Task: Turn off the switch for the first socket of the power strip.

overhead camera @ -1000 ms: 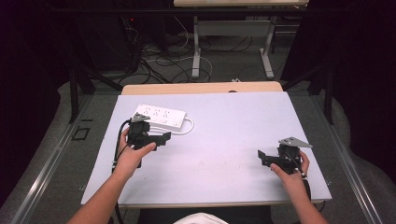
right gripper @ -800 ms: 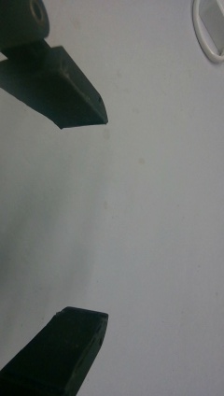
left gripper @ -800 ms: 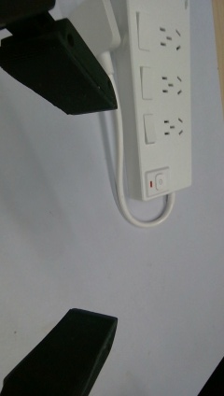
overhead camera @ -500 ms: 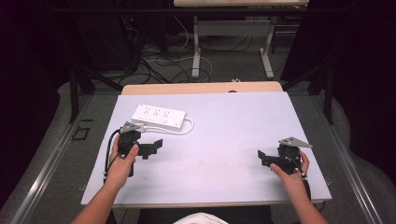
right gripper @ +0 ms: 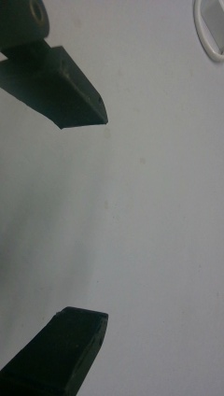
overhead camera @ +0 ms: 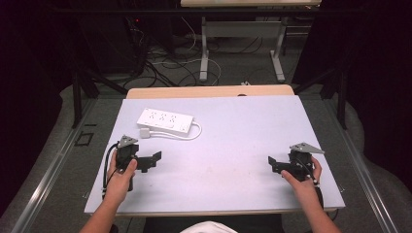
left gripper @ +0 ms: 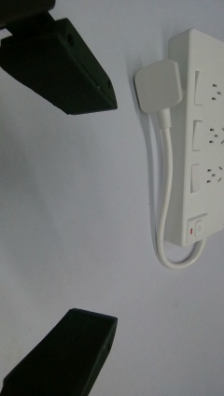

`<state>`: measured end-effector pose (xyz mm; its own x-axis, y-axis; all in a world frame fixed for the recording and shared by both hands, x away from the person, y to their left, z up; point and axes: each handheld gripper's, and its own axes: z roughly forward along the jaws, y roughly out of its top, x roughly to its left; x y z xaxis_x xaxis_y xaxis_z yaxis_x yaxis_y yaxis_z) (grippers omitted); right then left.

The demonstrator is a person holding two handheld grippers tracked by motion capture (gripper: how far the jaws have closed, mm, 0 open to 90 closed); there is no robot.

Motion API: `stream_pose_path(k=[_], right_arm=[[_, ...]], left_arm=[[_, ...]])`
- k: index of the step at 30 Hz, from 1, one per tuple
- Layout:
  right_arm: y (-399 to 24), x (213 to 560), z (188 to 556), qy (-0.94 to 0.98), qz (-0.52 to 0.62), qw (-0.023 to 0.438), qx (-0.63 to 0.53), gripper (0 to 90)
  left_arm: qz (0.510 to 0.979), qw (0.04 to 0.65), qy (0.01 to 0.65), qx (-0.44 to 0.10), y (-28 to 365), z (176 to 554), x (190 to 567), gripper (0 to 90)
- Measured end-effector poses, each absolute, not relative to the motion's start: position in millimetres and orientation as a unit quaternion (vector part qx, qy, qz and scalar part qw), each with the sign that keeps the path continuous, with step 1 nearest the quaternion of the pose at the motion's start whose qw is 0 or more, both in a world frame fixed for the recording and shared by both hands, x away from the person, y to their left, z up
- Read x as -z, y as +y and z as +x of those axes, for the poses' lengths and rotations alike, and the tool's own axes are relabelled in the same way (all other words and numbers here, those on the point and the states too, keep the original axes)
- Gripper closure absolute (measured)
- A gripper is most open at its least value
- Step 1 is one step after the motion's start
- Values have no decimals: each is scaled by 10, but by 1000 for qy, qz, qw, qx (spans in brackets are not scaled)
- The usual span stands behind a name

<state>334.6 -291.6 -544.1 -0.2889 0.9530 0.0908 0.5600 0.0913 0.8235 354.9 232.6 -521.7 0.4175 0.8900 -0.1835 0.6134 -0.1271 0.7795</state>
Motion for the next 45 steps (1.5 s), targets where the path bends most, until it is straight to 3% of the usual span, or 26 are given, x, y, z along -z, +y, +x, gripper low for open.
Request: stream_pose_path(k=[14, 45], right_arm=[[-2921, 5441, 3347, 697, 542, 246, -399, 46], [-2925, 5450, 3356, 700, 539, 246, -398, 46]], left_arm=[[710, 416, 545, -162, 2469, 3533, 5380, 3], [711, 384, 566, -166, 2585, 3589, 5507, 7]])
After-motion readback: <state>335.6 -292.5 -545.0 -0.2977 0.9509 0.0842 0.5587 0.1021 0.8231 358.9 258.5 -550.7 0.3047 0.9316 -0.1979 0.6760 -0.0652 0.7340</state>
